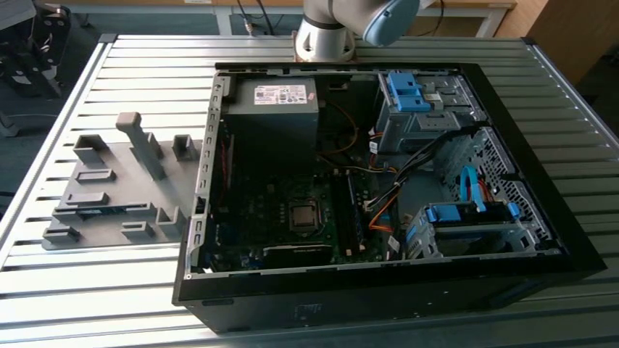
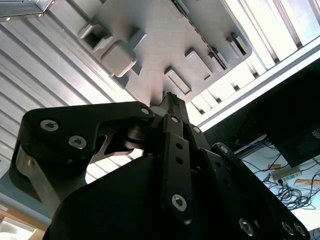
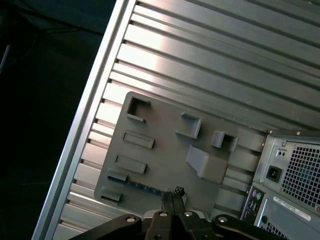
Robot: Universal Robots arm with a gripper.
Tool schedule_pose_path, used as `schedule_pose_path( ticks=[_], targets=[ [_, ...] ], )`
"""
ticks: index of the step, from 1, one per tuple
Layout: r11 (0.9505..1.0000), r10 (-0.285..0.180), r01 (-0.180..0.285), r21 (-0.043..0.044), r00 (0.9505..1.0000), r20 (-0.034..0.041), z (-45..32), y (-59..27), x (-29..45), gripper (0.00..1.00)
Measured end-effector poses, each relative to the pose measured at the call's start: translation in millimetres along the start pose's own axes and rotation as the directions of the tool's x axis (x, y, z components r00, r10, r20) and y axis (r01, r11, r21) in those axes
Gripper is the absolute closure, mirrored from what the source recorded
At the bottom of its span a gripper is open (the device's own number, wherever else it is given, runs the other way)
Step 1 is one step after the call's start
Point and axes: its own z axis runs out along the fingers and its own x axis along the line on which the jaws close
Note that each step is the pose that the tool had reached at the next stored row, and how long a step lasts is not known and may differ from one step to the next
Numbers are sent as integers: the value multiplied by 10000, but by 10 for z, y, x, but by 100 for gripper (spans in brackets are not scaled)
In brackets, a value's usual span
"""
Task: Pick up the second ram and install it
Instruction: 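Pick up the second ram and move it above second insertion slot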
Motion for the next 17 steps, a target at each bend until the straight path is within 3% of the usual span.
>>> schedule_pose_path(
  ticks=[17],
  targets=[
    [9994,-341,341,-9,9994,-12,0,-2,0,89]
  ],
)
